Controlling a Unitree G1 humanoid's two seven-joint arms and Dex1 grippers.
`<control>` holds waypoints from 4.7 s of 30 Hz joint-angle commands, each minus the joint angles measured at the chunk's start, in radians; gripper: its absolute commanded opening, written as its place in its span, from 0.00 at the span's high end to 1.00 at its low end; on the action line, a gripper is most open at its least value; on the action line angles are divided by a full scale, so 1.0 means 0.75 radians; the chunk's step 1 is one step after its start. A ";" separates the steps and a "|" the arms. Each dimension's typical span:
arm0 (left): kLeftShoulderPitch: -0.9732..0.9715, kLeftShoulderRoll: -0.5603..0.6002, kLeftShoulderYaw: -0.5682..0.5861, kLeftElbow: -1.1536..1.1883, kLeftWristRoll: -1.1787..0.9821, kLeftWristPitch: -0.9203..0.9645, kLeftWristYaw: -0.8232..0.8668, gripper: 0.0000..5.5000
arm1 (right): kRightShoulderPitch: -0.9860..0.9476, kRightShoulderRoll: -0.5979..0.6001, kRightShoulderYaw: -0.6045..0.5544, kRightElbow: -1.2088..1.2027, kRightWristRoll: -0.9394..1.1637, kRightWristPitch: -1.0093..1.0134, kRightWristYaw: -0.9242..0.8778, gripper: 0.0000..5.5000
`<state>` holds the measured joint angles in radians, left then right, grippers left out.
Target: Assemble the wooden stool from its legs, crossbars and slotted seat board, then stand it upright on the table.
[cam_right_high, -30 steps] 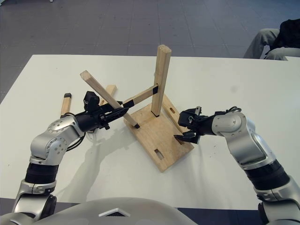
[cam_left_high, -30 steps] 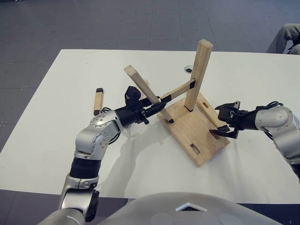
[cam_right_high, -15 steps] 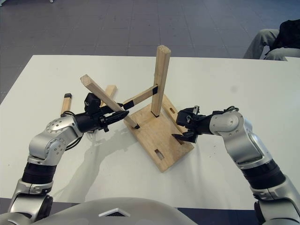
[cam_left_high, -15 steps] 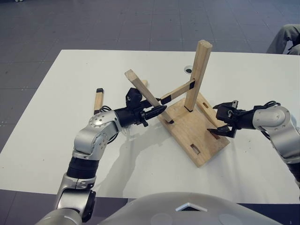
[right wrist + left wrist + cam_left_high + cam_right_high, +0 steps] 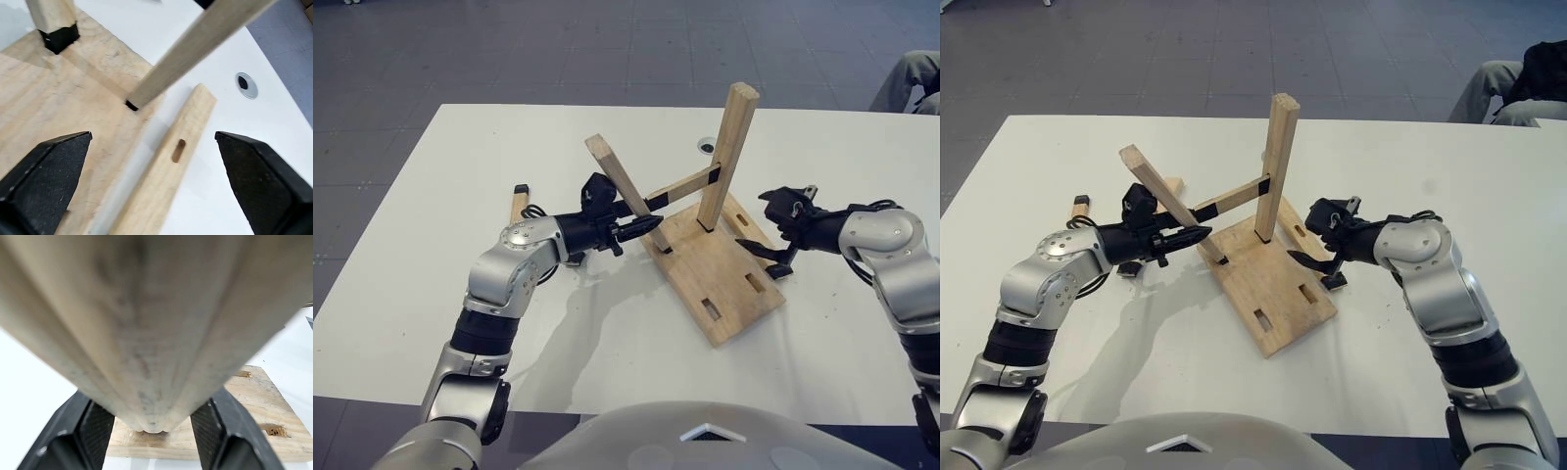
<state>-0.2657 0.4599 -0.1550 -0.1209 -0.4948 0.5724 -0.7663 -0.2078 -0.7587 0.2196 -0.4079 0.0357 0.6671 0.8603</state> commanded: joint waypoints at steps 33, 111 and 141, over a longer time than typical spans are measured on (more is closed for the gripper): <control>0.004 0.037 -0.081 0.170 0.063 0.063 -0.057 0.63 | -0.178 0.111 0.097 -0.165 -0.055 -0.137 -0.093 0.16; -0.071 0.033 -0.108 0.266 0.091 0.055 -0.081 0.63 | -0.325 0.414 0.283 0.433 -0.760 -1.077 -0.395 0.75; -0.079 0.047 -0.139 0.307 0.106 0.077 -0.109 0.63 | -0.313 0.442 0.261 0.426 -0.758 -1.071 -0.407 0.75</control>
<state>-0.3811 0.4696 -0.2077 0.0469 -0.4863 0.5561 -0.8577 -0.4280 -0.4347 0.4504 -0.0698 -0.5469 -0.1472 0.5726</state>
